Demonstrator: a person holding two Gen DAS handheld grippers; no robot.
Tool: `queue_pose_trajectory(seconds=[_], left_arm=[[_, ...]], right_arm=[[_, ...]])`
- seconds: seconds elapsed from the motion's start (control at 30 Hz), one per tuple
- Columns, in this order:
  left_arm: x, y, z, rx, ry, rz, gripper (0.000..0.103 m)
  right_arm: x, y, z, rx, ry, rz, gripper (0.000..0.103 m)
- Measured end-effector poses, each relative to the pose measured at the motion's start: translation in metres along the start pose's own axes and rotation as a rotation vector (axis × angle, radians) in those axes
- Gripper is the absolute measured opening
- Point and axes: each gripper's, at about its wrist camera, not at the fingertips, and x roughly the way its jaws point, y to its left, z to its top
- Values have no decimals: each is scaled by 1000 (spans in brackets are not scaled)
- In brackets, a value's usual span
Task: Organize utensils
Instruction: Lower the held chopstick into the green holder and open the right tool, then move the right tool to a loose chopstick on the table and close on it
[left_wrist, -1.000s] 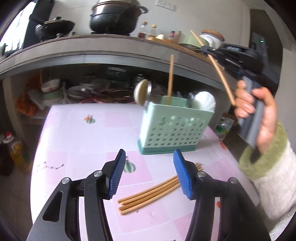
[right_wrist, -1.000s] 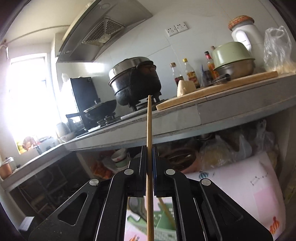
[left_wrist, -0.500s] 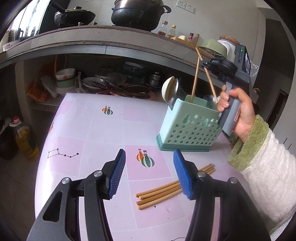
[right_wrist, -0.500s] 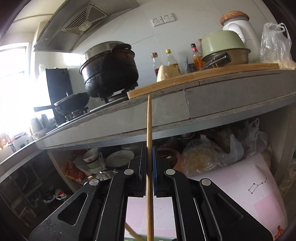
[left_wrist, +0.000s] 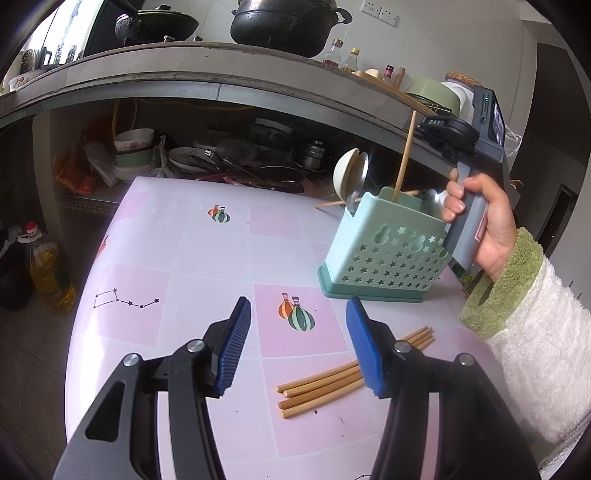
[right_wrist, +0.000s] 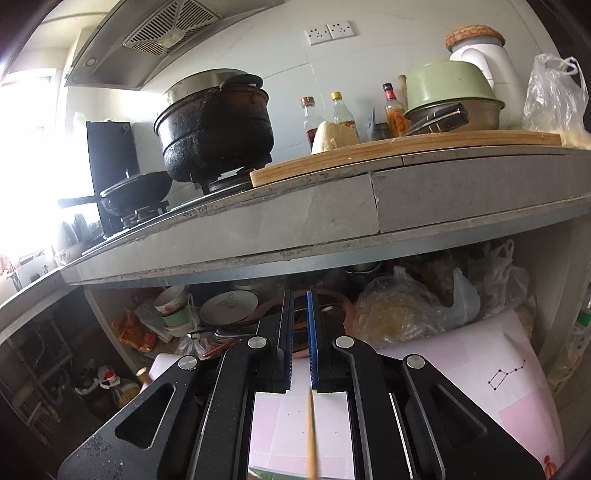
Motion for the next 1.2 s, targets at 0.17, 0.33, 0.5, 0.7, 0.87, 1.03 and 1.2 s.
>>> queue_pose_trajectory(seconds=[0.17,0.33,0.5,0.7,0.87,1.03,1.2], left_arm=[[0,2,1,-6,0,-4,52],[1,-2,-1,0,5,-7,52],[9,-6,-5,4,40,-8,52],[16,-13,-8,18,61,-5,60],[20,-17,-9,46,74,18,72],[28,-15,-11,46,95,45,74],[33,-11,-10,32,102,69,74]], right_arm=[[-9,-1,-2,-3,13,14,7],[-24,-8,1,9,45,45,7],[-43,-15,18,-15,106,96,15],[-43,-18,33,-205,285,125,36],[-12,-44,26,-313,455,101,36],[46,-50,16,-409,669,129,36],[106,-34,-4,-537,840,155,36]])
